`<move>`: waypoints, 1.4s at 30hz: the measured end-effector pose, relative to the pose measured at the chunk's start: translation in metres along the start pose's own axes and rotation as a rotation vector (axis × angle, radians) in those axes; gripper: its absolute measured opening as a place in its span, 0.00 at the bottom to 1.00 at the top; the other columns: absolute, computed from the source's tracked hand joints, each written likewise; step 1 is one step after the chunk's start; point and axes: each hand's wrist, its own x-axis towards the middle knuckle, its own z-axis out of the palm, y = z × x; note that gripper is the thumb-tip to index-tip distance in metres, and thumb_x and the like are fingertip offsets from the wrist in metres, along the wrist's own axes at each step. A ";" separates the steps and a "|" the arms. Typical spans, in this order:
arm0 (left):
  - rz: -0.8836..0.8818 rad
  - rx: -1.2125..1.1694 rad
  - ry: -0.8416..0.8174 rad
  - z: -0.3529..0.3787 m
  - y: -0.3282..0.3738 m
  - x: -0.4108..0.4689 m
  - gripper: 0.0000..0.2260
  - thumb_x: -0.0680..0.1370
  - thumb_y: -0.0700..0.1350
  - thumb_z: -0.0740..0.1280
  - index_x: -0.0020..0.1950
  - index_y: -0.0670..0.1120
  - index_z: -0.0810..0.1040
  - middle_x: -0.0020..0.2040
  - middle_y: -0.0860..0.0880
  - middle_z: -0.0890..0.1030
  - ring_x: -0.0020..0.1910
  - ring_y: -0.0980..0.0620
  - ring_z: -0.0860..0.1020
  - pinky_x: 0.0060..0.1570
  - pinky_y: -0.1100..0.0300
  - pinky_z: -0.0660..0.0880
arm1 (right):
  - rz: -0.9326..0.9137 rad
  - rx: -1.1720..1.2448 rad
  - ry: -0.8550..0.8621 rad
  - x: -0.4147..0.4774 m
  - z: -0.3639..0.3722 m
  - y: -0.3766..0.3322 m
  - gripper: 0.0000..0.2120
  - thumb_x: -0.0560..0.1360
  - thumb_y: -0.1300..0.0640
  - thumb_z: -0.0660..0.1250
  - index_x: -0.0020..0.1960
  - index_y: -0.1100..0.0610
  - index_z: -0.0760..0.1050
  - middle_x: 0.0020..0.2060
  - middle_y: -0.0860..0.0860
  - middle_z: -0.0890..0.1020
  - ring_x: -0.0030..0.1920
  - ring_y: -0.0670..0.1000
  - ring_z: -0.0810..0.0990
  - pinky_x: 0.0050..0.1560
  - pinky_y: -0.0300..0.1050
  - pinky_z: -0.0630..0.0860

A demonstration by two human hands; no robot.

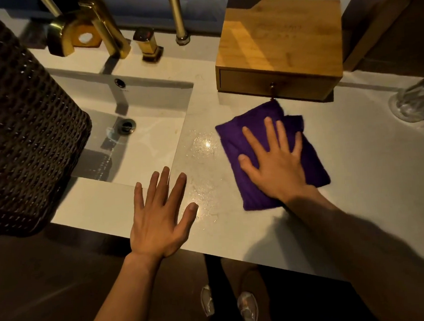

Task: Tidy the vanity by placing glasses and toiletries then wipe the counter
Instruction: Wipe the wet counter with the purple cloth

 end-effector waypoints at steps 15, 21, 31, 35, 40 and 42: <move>0.008 -0.083 0.026 -0.003 0.002 -0.001 0.30 0.81 0.68 0.45 0.82 0.61 0.47 0.84 0.51 0.48 0.83 0.52 0.44 0.80 0.38 0.45 | 0.308 0.024 -0.014 -0.082 -0.007 0.118 0.33 0.73 0.27 0.44 0.77 0.31 0.44 0.81 0.50 0.45 0.80 0.53 0.43 0.77 0.67 0.43; 0.045 -0.307 0.015 -0.015 -0.005 -0.003 0.29 0.82 0.65 0.48 0.82 0.59 0.49 0.84 0.53 0.51 0.83 0.55 0.43 0.81 0.42 0.41 | 0.331 0.007 0.025 0.015 -0.014 0.063 0.34 0.75 0.29 0.41 0.79 0.38 0.43 0.81 0.55 0.45 0.80 0.60 0.42 0.74 0.73 0.43; -0.081 -0.077 -0.017 -0.017 -0.062 -0.004 0.28 0.83 0.62 0.40 0.83 0.57 0.47 0.84 0.52 0.47 0.83 0.53 0.40 0.79 0.40 0.36 | -0.465 -0.070 -0.038 -0.019 0.022 -0.085 0.30 0.77 0.32 0.48 0.78 0.34 0.48 0.81 0.54 0.49 0.81 0.59 0.46 0.75 0.70 0.42; -0.015 -0.076 0.035 -0.024 -0.058 0.002 0.28 0.83 0.61 0.39 0.82 0.55 0.52 0.84 0.51 0.52 0.83 0.52 0.45 0.79 0.37 0.42 | -0.589 -0.055 -0.013 -0.106 0.033 -0.011 0.31 0.77 0.33 0.55 0.78 0.36 0.55 0.81 0.52 0.52 0.81 0.58 0.50 0.76 0.69 0.48; 0.015 -0.094 -0.027 -0.015 -0.031 0.003 0.28 0.83 0.64 0.41 0.82 0.57 0.51 0.84 0.51 0.51 0.83 0.52 0.45 0.79 0.37 0.41 | -0.053 -0.052 -0.069 -0.138 0.006 0.104 0.33 0.76 0.29 0.49 0.79 0.36 0.51 0.81 0.52 0.48 0.81 0.56 0.46 0.75 0.71 0.49; 0.003 -0.089 -0.006 -0.012 -0.031 0.005 0.28 0.83 0.65 0.43 0.82 0.57 0.53 0.83 0.51 0.54 0.83 0.51 0.47 0.80 0.39 0.43 | 0.219 -0.032 -0.025 -0.122 -0.003 0.120 0.33 0.75 0.27 0.44 0.78 0.34 0.48 0.81 0.51 0.46 0.81 0.55 0.44 0.76 0.68 0.46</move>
